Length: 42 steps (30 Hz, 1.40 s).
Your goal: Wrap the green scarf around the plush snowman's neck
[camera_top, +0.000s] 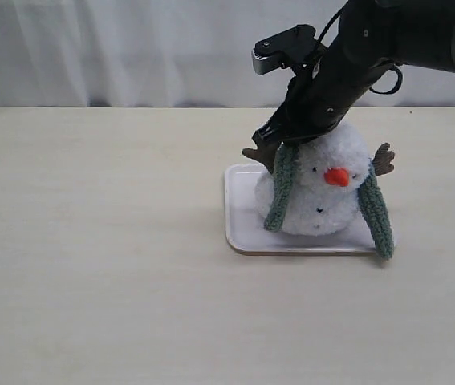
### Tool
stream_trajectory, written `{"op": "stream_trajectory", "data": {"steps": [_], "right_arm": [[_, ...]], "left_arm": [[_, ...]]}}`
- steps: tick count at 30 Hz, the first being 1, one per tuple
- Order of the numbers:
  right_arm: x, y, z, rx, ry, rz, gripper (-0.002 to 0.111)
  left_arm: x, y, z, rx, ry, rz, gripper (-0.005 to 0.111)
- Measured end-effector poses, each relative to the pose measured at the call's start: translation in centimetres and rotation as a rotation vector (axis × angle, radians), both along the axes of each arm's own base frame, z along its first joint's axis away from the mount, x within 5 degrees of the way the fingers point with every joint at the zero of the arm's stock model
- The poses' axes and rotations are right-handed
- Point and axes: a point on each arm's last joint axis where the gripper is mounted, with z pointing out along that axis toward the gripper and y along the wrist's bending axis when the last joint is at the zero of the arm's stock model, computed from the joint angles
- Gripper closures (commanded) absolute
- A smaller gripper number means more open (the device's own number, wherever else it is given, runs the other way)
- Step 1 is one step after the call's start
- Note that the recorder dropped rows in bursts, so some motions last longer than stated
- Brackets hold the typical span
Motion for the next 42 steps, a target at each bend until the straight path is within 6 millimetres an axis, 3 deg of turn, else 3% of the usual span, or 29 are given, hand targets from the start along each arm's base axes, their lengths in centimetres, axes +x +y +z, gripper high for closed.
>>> {"op": "stream_trajectory", "data": {"steps": [12,20,24,32,36,40,42], "right_arm": [[0.6,0.2,-2.4,-0.036,0.064,0.010,0.104],[1.0,0.5,-2.5,-0.017,0.031,0.027,0.104],[0.8,0.4,-1.4,-0.012,-0.003,0.041,0.104],[-0.6,-0.1,3.6,0.040,-0.127,0.044,0.104],[-1.4,-0.1,5.2,0.092,-0.138,0.050,0.104],[-2.2,0.0,5.1,0.097,-0.072,0.079,0.104],[-2.7,-0.3,3.8,0.059,-0.017,0.093,0.104]], "left_arm": [[0.0,0.0,0.0,0.000,0.000,0.000,0.107],[0.0,0.0,0.0,0.000,0.000,0.000,0.107],[0.0,0.0,0.0,0.000,0.000,0.000,0.107],[0.0,0.0,0.0,0.000,0.000,0.000,0.107],[0.0,0.0,0.0,0.000,0.000,0.000,0.107],[0.0,0.0,0.0,0.000,0.000,0.000,0.107],[0.0,0.0,0.0,0.000,0.000,0.000,0.107]]}}
